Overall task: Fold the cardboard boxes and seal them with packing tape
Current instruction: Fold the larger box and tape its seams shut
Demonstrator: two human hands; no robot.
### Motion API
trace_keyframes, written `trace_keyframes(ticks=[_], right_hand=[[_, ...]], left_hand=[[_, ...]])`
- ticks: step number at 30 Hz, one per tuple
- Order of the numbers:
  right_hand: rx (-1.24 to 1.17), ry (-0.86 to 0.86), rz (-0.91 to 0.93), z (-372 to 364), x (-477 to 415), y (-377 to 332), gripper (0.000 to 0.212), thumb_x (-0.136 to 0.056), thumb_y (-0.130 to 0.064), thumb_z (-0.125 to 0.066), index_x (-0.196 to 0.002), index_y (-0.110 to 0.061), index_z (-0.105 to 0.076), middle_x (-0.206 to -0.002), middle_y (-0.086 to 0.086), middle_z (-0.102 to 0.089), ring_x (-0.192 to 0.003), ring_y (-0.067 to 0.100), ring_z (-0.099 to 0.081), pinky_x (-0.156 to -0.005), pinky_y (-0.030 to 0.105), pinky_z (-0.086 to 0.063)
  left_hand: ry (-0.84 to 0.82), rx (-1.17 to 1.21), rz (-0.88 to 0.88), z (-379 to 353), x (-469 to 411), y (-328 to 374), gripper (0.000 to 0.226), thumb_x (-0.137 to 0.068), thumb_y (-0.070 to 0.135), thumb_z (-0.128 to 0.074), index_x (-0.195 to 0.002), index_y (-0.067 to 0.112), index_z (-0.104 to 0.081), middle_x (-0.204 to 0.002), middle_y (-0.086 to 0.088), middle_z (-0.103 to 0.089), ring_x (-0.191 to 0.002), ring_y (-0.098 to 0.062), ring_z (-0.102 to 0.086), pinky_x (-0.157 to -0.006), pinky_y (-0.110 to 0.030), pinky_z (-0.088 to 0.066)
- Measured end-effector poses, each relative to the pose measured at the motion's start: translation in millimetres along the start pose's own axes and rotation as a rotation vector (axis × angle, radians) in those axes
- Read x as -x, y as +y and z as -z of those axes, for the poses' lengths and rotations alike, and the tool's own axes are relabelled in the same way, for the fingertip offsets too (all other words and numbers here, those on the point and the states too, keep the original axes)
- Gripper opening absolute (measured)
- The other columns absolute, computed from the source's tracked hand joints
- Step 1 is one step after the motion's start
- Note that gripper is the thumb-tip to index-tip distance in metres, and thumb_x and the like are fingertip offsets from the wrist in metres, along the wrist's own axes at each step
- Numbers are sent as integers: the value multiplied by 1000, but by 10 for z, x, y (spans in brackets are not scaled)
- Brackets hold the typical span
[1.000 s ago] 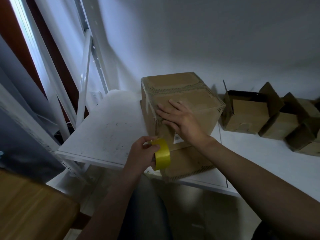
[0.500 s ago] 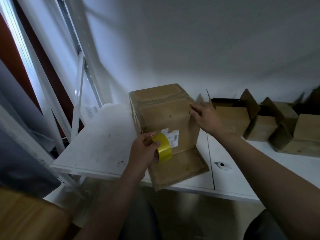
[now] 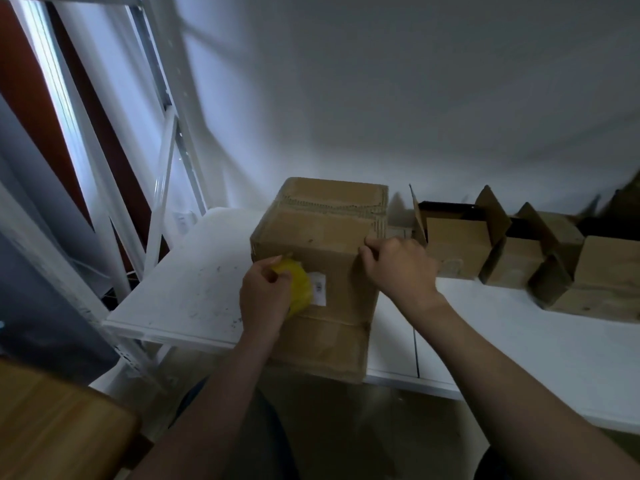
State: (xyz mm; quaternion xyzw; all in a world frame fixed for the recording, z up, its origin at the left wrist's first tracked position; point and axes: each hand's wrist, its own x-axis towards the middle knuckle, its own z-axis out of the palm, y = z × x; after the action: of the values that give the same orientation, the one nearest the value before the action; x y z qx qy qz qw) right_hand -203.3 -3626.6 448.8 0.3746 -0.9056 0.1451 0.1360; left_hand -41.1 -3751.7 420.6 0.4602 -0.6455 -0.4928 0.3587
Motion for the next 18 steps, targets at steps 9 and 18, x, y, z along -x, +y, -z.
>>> trace_keyframes(ticks=[9, 18], right_hand=[[-146, -69, 191, 31, 146, -293, 38, -104, -47, -40, -101, -39, -77, -95, -4, -73, -116, 28, -50, -104, 45, -17], [-322, -5, 172, -4, -654, 328, 35, -93, -38, -47, -111, -33, -77, -107, 1, -72, -102, 24, -64, -97, 43, -50]], left_hand=[[-10, -159, -81, 103, -451, 312, 32, -100, 23, -58, -131, 18, -64, -130, -9, -65, -115, -30, -61, -92, -33, -47], [-134, -185, -170, 191, -98, 460, 39, -101, 18, -56, -139, 25, -49, -118, 11, -48, -107, -14, -48, -100, -45, -50]])
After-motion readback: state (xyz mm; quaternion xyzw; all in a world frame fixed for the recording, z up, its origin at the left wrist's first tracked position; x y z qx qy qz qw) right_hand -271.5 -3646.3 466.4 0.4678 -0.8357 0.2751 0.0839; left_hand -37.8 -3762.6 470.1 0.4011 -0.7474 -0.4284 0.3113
